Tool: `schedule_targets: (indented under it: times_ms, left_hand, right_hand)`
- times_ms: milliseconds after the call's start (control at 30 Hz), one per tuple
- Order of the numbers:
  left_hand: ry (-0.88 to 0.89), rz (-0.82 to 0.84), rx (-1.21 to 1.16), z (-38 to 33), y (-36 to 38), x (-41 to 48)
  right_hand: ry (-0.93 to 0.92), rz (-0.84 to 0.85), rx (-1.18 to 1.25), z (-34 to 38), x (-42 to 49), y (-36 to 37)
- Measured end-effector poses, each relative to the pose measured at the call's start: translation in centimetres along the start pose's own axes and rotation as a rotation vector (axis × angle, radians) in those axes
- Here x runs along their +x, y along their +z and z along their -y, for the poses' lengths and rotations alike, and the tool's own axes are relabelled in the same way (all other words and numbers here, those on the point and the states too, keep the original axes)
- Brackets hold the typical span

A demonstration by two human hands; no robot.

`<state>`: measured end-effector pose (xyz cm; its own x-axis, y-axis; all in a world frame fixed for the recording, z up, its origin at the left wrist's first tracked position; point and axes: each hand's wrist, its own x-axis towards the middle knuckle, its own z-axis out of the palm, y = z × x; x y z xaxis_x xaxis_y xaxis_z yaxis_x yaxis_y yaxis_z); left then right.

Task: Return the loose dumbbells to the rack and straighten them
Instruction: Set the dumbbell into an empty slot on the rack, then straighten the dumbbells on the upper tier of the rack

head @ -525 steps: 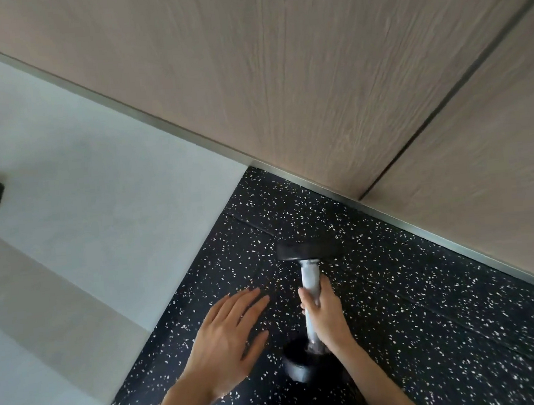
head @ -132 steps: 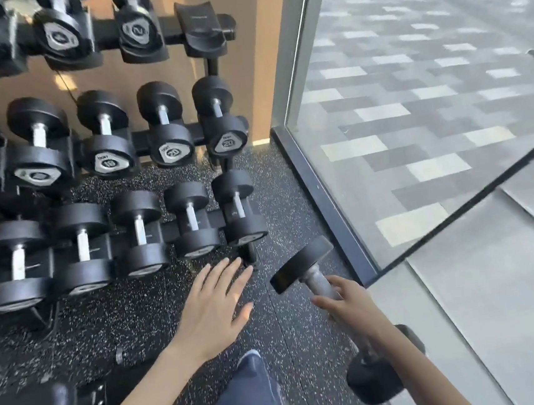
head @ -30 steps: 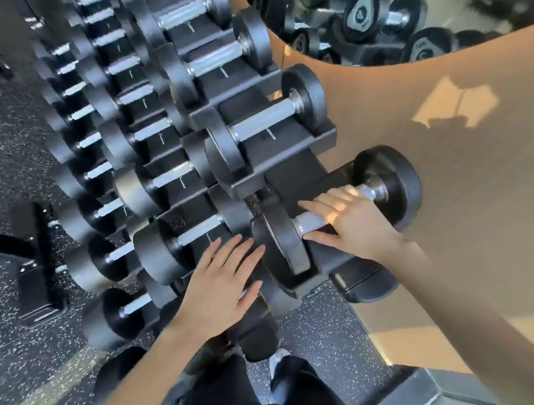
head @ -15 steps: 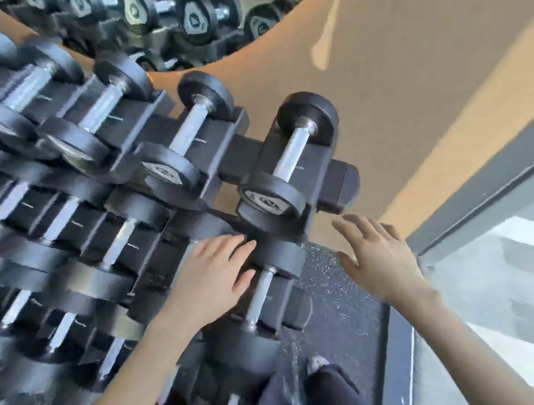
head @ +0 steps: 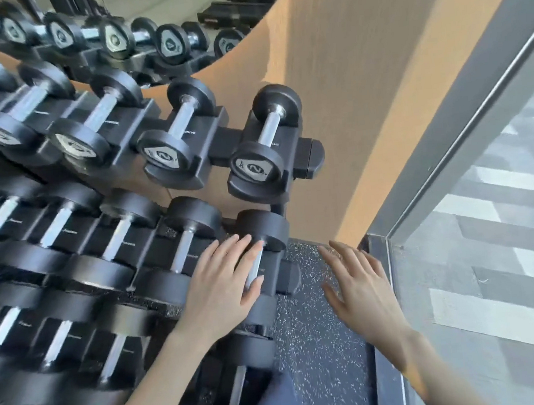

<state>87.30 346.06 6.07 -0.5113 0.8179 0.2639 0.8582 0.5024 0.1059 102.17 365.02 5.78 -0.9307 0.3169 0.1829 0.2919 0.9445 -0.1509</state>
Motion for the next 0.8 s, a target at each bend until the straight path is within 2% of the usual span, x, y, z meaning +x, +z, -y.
schedule_targets:
  times_ms: [200,400,600,800]
  left_hand:
    - [0.002,0.071,0.024,-1.6,-1.1,-7.7]
    - [-0.001,0.036,0.048,-0.7,-2.8,-11.0]
    - [0.010,0.008,0.037,1.0,-3.2,-10.5]
    - [0.019,-0.026,-0.030,4.0,-2.1,-6.1]
  right_hand:
    - [-0.030,0.056,0.012,2.9,-6.6,0.5]
    - [-0.084,0.026,0.022,4.8,-7.1,-0.8]
    - [-0.130,0.001,0.025,5.4,-5.7,-1.1]
    - [-0.143,-0.017,0.020,4.7,-0.6,-1.0]
